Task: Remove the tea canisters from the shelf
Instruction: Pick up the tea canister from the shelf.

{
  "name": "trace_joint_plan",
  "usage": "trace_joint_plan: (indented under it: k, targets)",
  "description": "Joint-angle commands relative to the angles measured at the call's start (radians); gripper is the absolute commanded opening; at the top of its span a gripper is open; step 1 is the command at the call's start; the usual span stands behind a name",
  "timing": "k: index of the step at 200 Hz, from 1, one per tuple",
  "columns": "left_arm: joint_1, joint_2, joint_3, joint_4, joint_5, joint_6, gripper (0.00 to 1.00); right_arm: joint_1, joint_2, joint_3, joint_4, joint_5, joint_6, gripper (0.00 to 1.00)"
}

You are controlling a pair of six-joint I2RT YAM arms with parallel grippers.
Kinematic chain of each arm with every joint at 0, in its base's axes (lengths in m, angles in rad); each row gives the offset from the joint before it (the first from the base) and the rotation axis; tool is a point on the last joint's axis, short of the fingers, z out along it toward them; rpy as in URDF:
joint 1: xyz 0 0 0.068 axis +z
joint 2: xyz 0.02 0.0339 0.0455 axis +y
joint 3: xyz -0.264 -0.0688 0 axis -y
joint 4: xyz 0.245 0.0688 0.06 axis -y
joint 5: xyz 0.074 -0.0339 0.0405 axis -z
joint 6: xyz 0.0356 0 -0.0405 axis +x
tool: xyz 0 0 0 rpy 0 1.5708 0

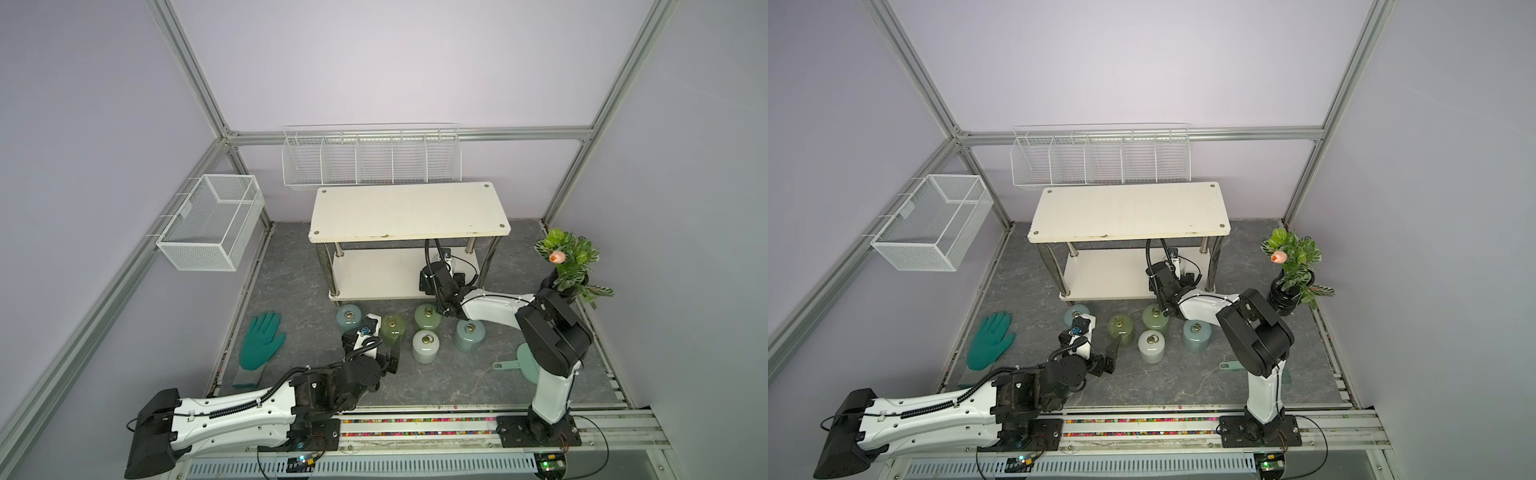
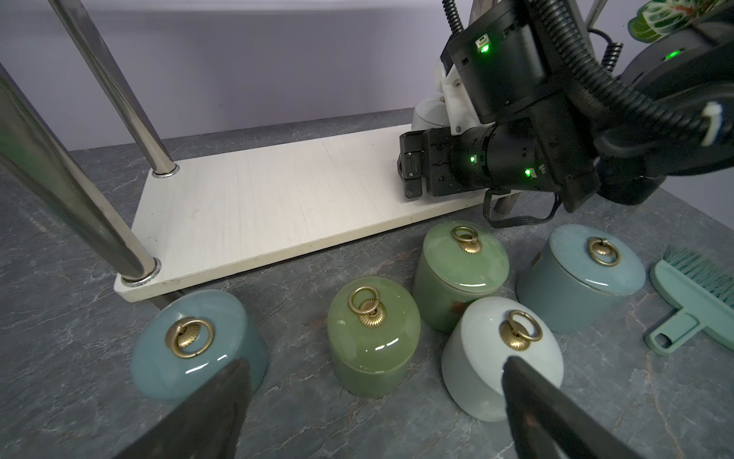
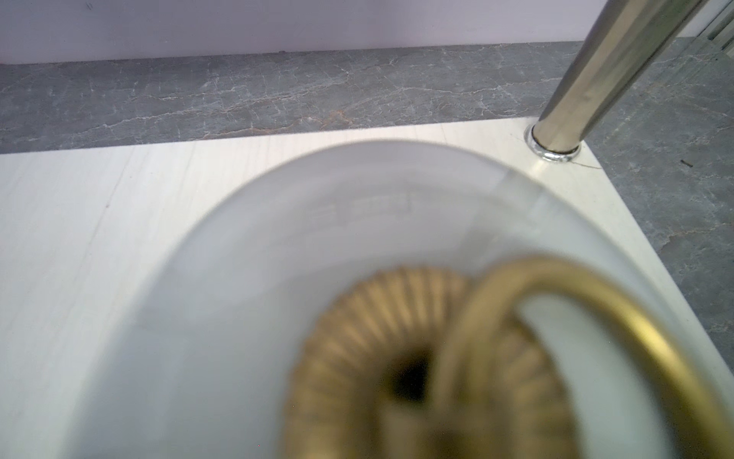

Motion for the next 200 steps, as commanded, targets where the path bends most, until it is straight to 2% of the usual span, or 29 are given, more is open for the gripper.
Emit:
trace_joint_plan:
  k: [1, 13, 26, 37, 51, 139, 176, 200]
  targets:
    - [-0.003, -0.018, -0.025, 0.016, -0.024, -0.016, 1.00, -0.011, 0.088, -0.078, -0.223, -0.110, -0.004, 0.98]
    - [-0.003, -0.024, -0.029, 0.018, -0.026, -0.014, 1.00, -0.011, 0.092, -0.071, -0.228, -0.114, -0.008, 0.99]
    - [-0.003, -0.028, -0.034, 0.019, -0.026, -0.015, 1.00, -0.010, 0.097, -0.062, -0.233, -0.120, -0.012, 0.90]
    - [-0.003, -0.030, -0.039, 0.022, -0.025, -0.016, 1.00, -0.011, 0.101, -0.055, -0.238, -0.126, -0.013, 0.88]
    - [-0.003, -0.034, -0.043, 0.022, -0.028, -0.016, 1.00, -0.010, 0.101, -0.053, -0.238, -0.128, -0.015, 0.81]
    - [-0.003, -0.030, -0.043, 0.031, -0.036, -0.009, 1.00, -0.011, 0.081, -0.080, -0.214, -0.127, -0.032, 0.78]
    - [-0.003, -0.026, -0.046, 0.033, -0.048, -0.008, 1.00, -0.011, 0.053, -0.121, -0.166, -0.134, -0.055, 0.70]
    - [-0.003, -0.022, -0.047, 0.035, -0.046, -0.010, 1.00, -0.008, 0.038, -0.141, -0.145, -0.130, -0.070, 0.69]
